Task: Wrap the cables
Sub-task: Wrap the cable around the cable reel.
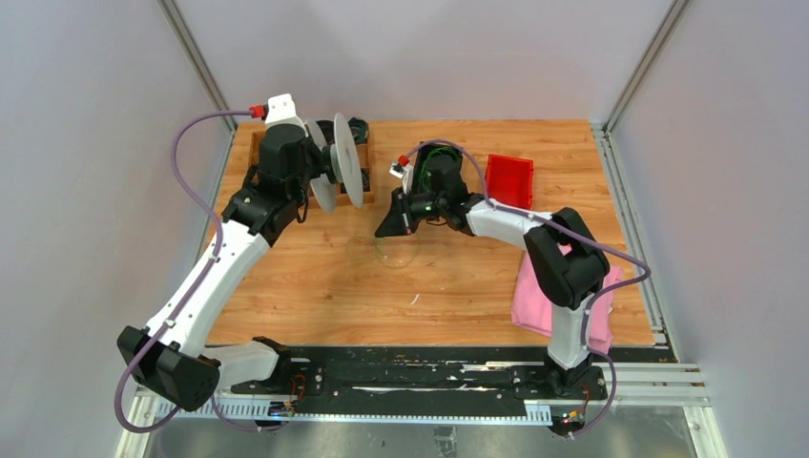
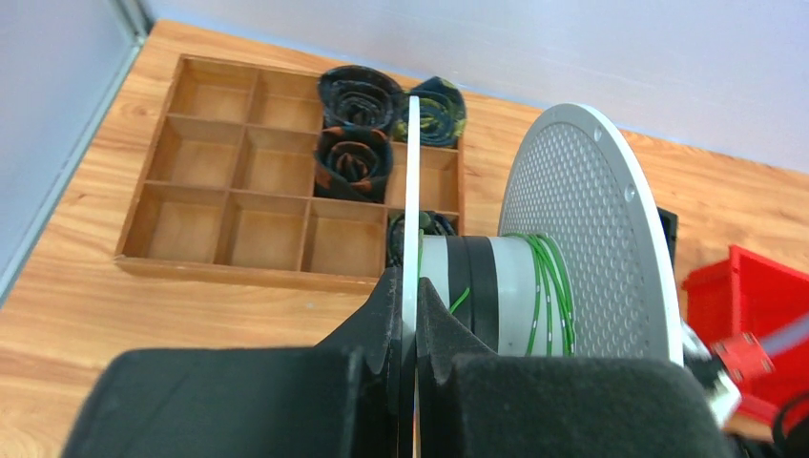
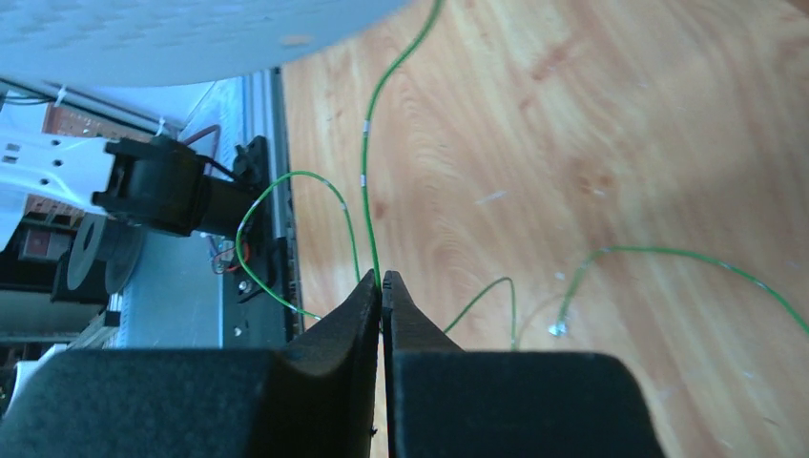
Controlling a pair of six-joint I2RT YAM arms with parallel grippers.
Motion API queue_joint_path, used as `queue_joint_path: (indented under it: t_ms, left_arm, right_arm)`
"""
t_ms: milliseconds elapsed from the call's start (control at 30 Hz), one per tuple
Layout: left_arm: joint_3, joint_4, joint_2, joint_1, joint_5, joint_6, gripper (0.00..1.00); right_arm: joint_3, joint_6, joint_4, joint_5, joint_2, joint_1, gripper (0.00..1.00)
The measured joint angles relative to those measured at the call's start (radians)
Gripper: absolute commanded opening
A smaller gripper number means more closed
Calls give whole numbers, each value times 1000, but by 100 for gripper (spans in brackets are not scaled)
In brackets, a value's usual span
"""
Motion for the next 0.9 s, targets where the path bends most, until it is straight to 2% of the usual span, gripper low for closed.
queue_joint_path:
  t_ms: [233, 467, 900]
  left_arm:
    - [0, -1, 25, 1, -100, -29, 0]
    - [-4, 6, 43, 1, -136, -18, 0]
    - [-113, 116, 40, -18, -123, 104, 0]
  right_arm:
    - [-8, 8, 12, 0, -69, 92, 2]
    - [0, -2, -24, -18, -115, 122, 2]
    - [254, -138, -335, -21, -144, 122, 2]
